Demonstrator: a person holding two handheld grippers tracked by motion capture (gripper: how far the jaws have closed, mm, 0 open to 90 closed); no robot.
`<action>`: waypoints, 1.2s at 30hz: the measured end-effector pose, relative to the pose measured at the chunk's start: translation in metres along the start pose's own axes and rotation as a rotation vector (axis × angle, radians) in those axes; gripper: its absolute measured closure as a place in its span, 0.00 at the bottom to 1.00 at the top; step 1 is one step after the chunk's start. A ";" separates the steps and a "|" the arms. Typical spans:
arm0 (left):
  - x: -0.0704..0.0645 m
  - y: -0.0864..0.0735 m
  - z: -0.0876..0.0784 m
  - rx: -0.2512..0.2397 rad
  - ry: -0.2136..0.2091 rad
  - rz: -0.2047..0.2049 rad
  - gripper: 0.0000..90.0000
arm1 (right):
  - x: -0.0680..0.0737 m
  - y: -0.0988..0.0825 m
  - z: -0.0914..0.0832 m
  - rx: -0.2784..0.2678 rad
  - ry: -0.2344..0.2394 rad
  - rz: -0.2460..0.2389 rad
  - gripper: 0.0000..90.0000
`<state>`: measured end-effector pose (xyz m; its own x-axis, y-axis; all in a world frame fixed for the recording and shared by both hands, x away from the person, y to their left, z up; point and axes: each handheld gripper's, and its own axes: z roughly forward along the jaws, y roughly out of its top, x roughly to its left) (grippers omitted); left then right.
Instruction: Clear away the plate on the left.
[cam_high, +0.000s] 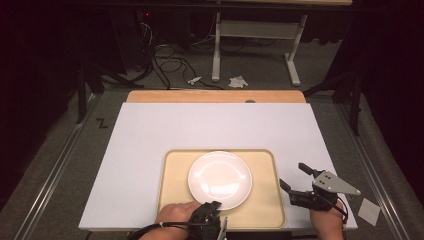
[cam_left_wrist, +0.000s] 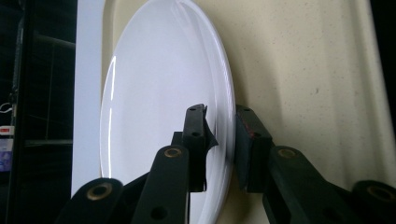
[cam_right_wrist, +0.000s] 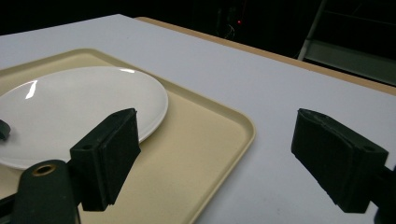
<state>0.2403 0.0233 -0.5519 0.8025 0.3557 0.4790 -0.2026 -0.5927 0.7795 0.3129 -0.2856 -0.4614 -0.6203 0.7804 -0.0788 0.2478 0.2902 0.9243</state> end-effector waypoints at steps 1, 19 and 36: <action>0.000 0.000 0.000 0.000 -0.003 -0.011 0.82 | 0.000 0.000 0.000 -0.001 -0.002 -0.005 0.18; 0.004 0.006 -0.005 -0.015 -0.020 -0.100 0.64 | 0.001 0.000 0.000 0.003 -0.002 0.005 0.18; 0.007 0.012 -0.013 -0.055 -0.030 -0.113 0.55 | 0.000 0.000 0.000 -0.004 -0.002 -0.004 0.18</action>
<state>0.2359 0.0276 -0.5338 0.8384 0.3952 0.3754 -0.1401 -0.5094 0.8491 0.3132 -0.2860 -0.4610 -0.6201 0.7801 -0.0832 0.2420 0.2910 0.9256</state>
